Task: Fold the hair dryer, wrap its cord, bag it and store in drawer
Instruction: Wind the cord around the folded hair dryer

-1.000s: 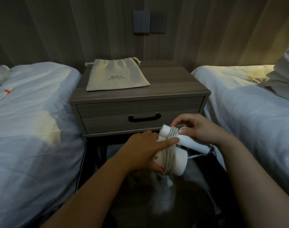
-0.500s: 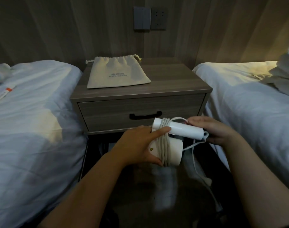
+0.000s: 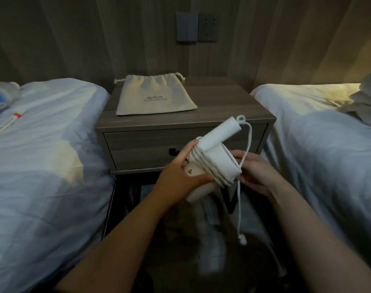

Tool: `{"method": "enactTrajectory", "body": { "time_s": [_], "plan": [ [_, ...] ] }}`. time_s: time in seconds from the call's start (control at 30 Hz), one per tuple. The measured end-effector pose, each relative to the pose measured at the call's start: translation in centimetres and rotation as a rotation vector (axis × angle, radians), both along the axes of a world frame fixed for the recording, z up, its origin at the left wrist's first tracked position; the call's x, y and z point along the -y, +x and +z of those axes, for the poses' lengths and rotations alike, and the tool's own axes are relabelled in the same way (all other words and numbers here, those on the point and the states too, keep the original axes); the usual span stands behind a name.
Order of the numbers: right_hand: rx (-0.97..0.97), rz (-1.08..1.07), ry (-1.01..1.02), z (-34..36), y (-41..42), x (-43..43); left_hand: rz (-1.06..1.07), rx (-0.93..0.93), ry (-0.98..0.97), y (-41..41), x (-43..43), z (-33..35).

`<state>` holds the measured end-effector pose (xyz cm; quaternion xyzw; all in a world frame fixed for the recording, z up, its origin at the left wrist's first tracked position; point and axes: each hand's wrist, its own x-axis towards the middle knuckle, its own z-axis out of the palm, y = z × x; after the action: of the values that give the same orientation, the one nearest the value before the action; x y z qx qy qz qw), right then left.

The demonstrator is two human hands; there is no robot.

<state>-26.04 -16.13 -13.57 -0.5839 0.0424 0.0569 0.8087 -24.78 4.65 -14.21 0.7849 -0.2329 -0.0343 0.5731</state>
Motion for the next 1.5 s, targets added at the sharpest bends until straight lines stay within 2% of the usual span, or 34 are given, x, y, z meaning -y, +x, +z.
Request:
{"method": "enactTrajectory", "body": {
  "time_s": [0.23,0.37,0.43,0.53,0.6,0.77,0.87,0.93,1.03,1.23,1.4,1.5],
  "plan": [
    [-0.043,0.068,0.111,0.7,-0.3,-0.8,0.104,-0.062,-0.111,-0.1,0.7,0.4],
    [-0.078,0.195,0.214,0.5,-0.3,-0.9,0.162,-0.230,-0.282,-0.2,1.0,1.3],
    [-0.093,0.186,0.151,0.5,-0.3,-1.3,0.184,-0.293,-0.291,-0.2,0.9,1.6],
    [-0.077,0.155,-0.063,1.0,-0.4,-2.4,0.187,-0.235,-0.206,-0.5,1.0,1.6],
    [-0.074,0.122,-0.138,1.2,-0.5,-3.1,0.211,-0.200,-0.162,-0.7,1.2,1.5],
    [-0.162,0.118,-0.001,0.9,-1.2,-3.6,0.182,-0.141,-0.051,-0.9,1.0,1.2],
    [-0.124,0.072,0.053,0.9,-1.2,-3.3,0.101,-0.163,-0.051,-0.7,0.8,1.6],
    [-0.099,0.015,0.128,1.2,-1.2,-3.2,0.121,-0.254,-0.107,-0.4,0.8,2.1],
    [-0.095,-0.023,0.225,1.2,-1.1,-3.2,0.163,-0.410,-0.292,0.0,1.0,2.1],
    [-0.090,-0.015,0.209,0.4,-1.3,-3.8,0.185,-0.552,-0.328,0.1,0.6,1.0],
    [-0.076,0.093,0.175,0.2,-1.5,-3.5,0.305,-0.460,-0.397,-0.1,0.9,1.2],
    [-0.099,0.113,0.190,0.5,-1.9,-3.8,0.313,-0.441,-0.369,-0.2,0.8,1.3]
  ]
}}
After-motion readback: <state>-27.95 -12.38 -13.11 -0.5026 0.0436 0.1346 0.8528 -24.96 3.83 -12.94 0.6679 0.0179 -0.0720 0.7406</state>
